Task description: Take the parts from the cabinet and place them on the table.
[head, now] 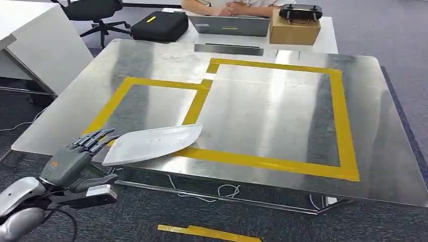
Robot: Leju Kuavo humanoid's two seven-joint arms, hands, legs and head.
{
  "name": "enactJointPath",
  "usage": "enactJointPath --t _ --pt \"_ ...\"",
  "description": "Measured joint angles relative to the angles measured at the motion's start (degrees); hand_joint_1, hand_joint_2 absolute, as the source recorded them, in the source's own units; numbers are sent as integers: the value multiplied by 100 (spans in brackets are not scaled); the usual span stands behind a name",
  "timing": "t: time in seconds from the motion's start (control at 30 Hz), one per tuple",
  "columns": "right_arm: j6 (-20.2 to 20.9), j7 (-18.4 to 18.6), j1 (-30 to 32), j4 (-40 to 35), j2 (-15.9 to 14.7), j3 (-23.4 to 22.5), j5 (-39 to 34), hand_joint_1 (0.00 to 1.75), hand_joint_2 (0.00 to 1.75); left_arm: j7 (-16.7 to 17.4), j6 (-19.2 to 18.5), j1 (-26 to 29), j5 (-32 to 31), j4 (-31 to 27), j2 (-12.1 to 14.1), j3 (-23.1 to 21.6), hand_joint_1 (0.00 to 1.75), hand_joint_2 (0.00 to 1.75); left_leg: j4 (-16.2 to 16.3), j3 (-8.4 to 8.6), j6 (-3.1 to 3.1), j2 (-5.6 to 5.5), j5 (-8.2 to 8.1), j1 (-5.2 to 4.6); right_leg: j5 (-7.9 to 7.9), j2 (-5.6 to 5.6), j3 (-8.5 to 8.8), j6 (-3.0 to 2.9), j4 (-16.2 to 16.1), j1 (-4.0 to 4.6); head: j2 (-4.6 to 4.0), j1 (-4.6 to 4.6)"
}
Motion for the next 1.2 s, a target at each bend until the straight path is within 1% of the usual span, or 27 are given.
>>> enactJointPath --t 0.13,0.3,1.2 --pt "41 13 22 -37 0 -160 125 0 0 -9 -9 44 -13 -9 7 9 0 0 0 0 0 0 0 0 0 0 -1 0 0 0 0 0" --pt "74 -81 90 -39 0 -267 179 0 0 -15 -11 85 -33 -28 31 18 0 0 0 -1 0 0 -1 0 0 0 -1 0 0 0 0 0" --pt "162 -251 161 116 66 -429 238 0 0 -15 -11 94 -107 -55 39 46 0 0 0 0 0 0 -1 0 0 0 -1 0 0 0 0 0"
